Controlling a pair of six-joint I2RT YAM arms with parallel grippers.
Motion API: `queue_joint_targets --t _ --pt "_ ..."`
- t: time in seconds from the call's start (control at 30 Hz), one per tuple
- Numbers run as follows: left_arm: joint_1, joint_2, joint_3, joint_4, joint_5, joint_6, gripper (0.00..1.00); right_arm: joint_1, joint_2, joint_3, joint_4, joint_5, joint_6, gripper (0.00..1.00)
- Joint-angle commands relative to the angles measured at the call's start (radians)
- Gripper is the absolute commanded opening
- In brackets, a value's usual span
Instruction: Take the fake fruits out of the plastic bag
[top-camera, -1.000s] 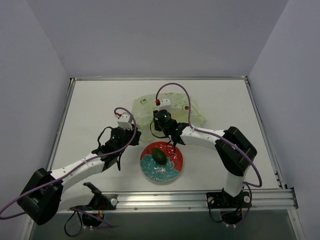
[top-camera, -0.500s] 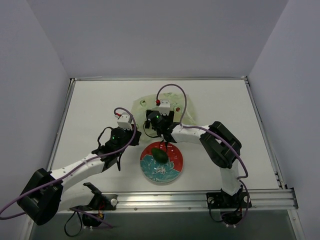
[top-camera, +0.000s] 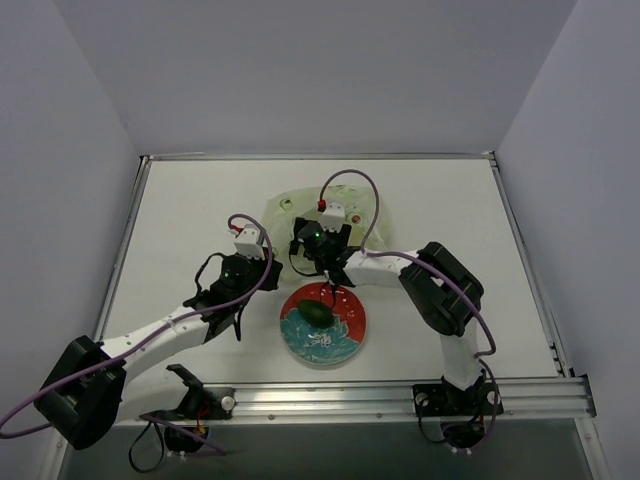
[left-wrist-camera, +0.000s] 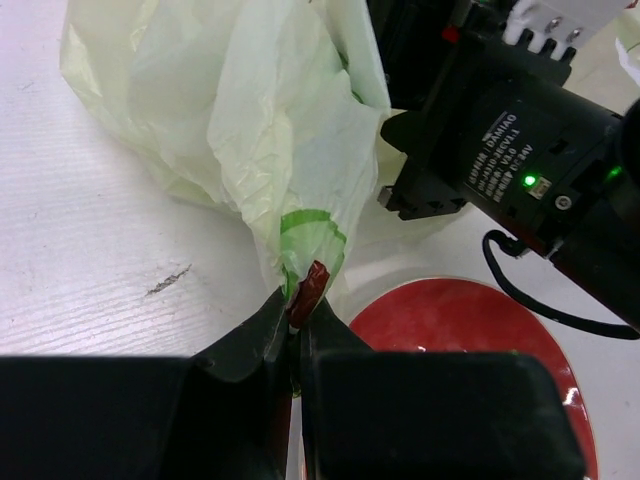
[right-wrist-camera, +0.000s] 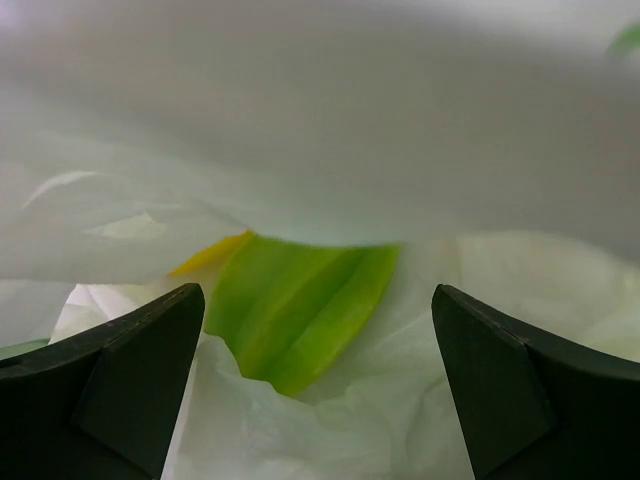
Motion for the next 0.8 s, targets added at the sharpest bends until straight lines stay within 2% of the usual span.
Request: queue_joint_targets --t 0.0,0.17,0.3,0.5,0.63,0.77 --pt "0.007 -0.025 0.05 0.01 0.003 -0.005 0.02 -0.014 -0.109 -0.046 0.036 0.033 0.025 0.93" --pt "0.007 -0.017 0.053 0.016 0.014 -0.008 0.02 -0.015 -0.177 -0.061 0.016 0.056 0.021 0.84" --pt "0.006 -0.017 0.052 0.014 0.003 -0.005 0.02 -0.017 -0.166 -0.044 0.004 0.075 0.034 0.8" --pt "0.008 -0.017 0.05 0.016 0.005 -0.008 0.02 -0.018 -0.09 0.027 -0.015 0.124 0.07 0.66" --pt "0.006 -0.02 0.05 0.011 0.0 -0.007 0.02 -0.011 0.001 0.101 -0.11 0.116 0.096 0.66" --pt "0.007 -0.019 0.05 0.013 0.003 -0.008 0.02 -0.009 0.036 0.117 -0.131 0.104 0.117 0.73"
